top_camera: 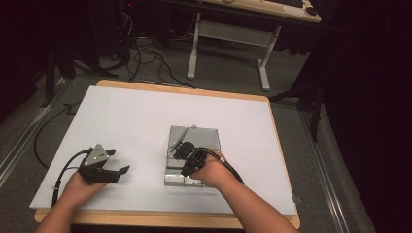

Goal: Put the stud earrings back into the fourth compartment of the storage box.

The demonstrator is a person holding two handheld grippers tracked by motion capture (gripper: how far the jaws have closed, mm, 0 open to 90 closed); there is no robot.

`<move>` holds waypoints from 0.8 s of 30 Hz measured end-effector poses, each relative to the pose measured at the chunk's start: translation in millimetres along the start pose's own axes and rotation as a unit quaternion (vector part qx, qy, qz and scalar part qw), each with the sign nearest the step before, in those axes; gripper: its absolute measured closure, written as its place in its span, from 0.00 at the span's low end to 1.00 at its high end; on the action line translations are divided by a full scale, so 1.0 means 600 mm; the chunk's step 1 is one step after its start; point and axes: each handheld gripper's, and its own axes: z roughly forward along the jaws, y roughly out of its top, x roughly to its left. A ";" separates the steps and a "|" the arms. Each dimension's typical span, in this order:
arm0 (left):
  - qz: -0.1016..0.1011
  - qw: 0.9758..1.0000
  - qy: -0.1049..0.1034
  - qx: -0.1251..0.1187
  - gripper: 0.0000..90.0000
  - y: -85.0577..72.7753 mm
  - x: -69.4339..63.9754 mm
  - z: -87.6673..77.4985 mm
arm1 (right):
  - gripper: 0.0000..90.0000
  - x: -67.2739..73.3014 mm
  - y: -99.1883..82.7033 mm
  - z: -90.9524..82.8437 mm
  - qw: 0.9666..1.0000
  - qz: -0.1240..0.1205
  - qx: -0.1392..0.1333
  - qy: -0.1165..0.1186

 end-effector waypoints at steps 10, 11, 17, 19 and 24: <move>0.001 1.000 -0.002 0.002 0.21 0.000 0.000 0.000 | 0.97 0.015 0.027 0.021 1.000 -0.021 0.006 0.007; 0.000 1.000 -0.002 0.001 0.21 0.000 0.000 0.000 | 0.97 0.016 0.029 0.025 1.000 -0.021 0.006 0.008; -0.001 1.000 -0.004 0.001 0.20 0.000 0.001 0.001 | 0.97 0.023 0.039 0.046 0.999 -0.026 0.013 0.015; 0.000 1.000 -0.005 0.002 0.20 0.000 0.000 0.000 | 0.97 0.025 0.042 0.050 0.999 -0.028 0.016 0.015; 0.000 1.000 -0.005 0.001 0.20 0.000 0.001 0.001 | 0.97 0.029 0.046 0.057 0.999 -0.033 0.021 0.018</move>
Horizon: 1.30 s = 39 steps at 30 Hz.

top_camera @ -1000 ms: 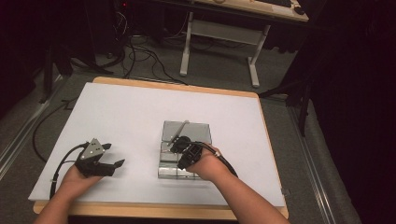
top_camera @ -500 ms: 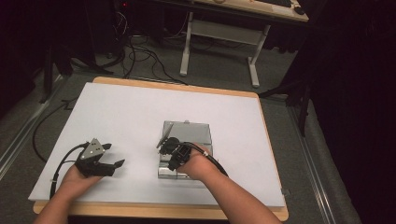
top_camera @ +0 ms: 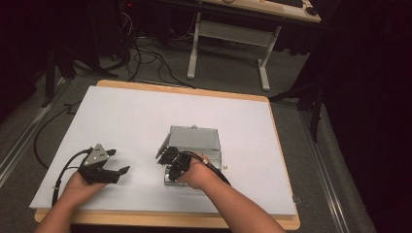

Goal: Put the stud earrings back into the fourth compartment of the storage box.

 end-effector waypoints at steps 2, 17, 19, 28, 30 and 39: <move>0.000 1.000 0.000 0.000 0.20 0.000 0.000 0.000 | 0.97 0.000 0.000 0.002 1.000 -0.001 -0.002 0.000; 0.000 1.000 -0.001 0.001 0.20 0.000 0.000 0.000 | 0.88 -0.004 -0.006 0.004 1.000 0.004 -0.007 0.006; 0.000 1.000 0.000 0.001 0.20 0.000 0.000 0.000 | 0.88 -0.006 -0.007 -0.006 1.000 0.004 -0.011 0.007; 0.001 1.000 0.000 0.001 0.20 0.000 0.000 0.000 | 0.89 -0.023 -0.044 -0.059 0.999 0.028 -0.027 -0.012; 0.001 1.000 0.000 0.001 0.20 0.000 0.000 0.000 | 0.88 -0.031 -0.058 -0.068 0.999 0.036 -0.025 -0.015; 0.002 1.000 0.004 0.001 0.20 0.000 -0.001 0.000 | 0.90 -0.068 -0.129 -0.104 0.996 0.079 -0.034 -0.030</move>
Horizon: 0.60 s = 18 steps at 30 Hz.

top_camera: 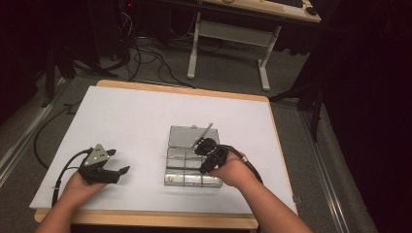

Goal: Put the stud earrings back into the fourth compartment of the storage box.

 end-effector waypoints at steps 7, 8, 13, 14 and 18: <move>0.000 1.000 0.002 0.001 0.20 0.000 -0.001 0.000 | 0.90 -0.025 -0.039 -0.023 1.000 0.028 -0.007 -0.010; 0.000 1.000 0.002 0.001 0.20 0.000 -0.001 0.000 | 0.90 -0.029 -0.044 -0.026 1.000 0.028 -0.008 -0.010; 0.001 1.000 0.003 0.001 0.21 0.000 -0.001 0.000 | 0.90 -0.046 -0.068 -0.033 0.998 0.057 -0.011 -0.016; 0.001 1.000 0.004 0.001 0.21 0.000 -0.001 0.000 | 0.90 -0.050 -0.073 -0.033 0.998 0.065 -0.014 -0.015; 0.003 1.000 0.005 0.003 0.21 0.000 -0.001 0.000 | 0.90 -0.068 -0.091 -0.028 0.997 0.076 -0.012 -0.021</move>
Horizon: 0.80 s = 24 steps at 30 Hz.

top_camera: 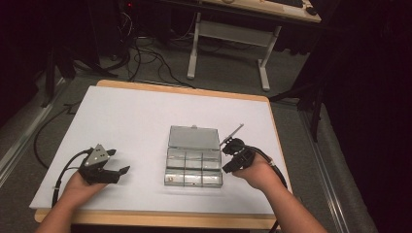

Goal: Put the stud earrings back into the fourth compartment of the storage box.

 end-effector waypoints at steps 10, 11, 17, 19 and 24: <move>0.001 1.000 0.001 0.000 0.21 0.000 0.000 0.000 | 0.87 -0.044 -0.004 0.039 1.000 0.025 0.010 -0.006; 0.001 1.000 0.001 0.000 0.21 0.000 0.000 0.000 | 0.87 -0.047 -0.002 0.045 0.999 0.030 0.009 -0.004; 0.001 1.000 0.002 0.000 0.21 0.000 0.000 0.000 | 0.86 -0.060 0.013 0.071 0.999 0.036 0.014 -0.005; 0.001 1.000 0.001 0.000 0.21 0.000 0.000 0.000 | 0.86 -0.063 0.020 0.079 0.999 0.035 0.016 -0.006; 0.000 1.000 0.000 0.000 0.21 0.000 0.000 0.000 | 0.86 -0.065 0.033 0.093 0.999 0.038 0.020 -0.006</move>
